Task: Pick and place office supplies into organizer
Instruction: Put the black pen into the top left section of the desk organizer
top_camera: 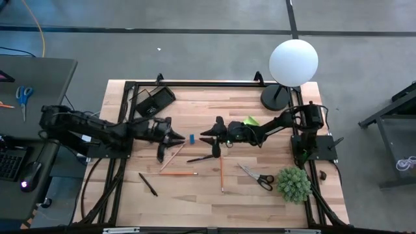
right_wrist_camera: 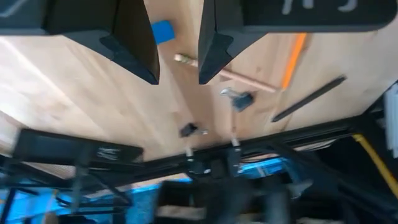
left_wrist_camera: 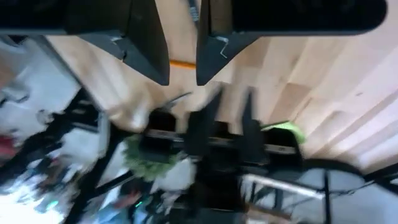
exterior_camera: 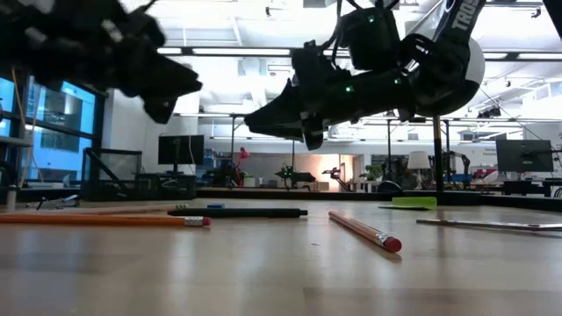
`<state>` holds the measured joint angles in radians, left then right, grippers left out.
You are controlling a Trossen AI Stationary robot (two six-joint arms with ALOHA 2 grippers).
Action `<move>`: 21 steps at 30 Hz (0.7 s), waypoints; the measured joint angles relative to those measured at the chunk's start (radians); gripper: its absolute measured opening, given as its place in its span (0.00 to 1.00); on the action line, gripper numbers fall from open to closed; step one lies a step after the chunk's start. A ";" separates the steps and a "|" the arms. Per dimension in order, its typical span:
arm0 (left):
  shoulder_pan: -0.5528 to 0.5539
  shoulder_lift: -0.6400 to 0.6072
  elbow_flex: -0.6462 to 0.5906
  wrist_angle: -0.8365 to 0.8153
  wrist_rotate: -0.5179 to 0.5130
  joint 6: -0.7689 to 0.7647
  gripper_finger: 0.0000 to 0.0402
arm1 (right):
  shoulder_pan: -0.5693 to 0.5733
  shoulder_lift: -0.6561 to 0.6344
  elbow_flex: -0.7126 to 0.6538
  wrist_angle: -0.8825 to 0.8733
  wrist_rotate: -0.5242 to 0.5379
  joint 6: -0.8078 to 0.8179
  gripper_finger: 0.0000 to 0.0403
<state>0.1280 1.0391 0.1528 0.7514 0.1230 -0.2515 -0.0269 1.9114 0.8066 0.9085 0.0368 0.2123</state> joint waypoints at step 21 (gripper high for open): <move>-0.089 0.000 -0.126 0.190 -0.203 0.147 0.12 | -0.117 0.000 0.025 0.000 -0.019 0.054 0.25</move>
<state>0.0391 1.0389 0.0265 0.9417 -0.0803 -0.1045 -0.1440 1.9114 0.8318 0.9088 0.0179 0.2667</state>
